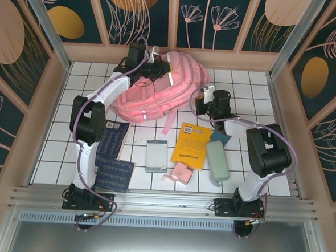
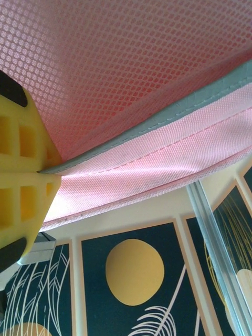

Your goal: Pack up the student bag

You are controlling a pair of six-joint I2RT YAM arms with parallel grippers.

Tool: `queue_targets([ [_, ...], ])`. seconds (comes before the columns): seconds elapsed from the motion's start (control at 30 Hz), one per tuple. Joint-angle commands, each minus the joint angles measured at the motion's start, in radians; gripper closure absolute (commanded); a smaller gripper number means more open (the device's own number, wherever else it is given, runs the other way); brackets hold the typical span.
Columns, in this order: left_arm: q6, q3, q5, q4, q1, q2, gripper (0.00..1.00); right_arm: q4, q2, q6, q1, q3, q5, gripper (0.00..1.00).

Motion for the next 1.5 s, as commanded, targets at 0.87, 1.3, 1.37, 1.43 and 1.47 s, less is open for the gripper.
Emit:
queue_targets([
  [0.87,-0.004,-0.196,-0.357,-0.191,-0.011,-0.366,0.47,-0.087,-0.083,0.501,0.421,0.017,0.095,1.0],
  [1.3,-0.329,-0.798,-0.348,-0.215,0.062,-0.7,0.68,-0.032,0.113,0.639,0.495,0.191,0.074,1.0],
  [1.37,-0.371,-0.85,-0.302,-0.136,0.063,-0.685,0.67,-0.036,0.128,0.635,0.508,0.2,0.075,1.0],
  [1.43,-0.385,-0.861,-0.276,-0.092,0.062,-0.657,0.66,-0.037,0.138,0.637,0.514,0.205,0.071,1.0],
  [1.47,-0.381,-0.857,-0.279,-0.091,0.062,-0.646,0.65,-0.037,0.143,0.639,0.517,0.205,0.07,1.0],
])
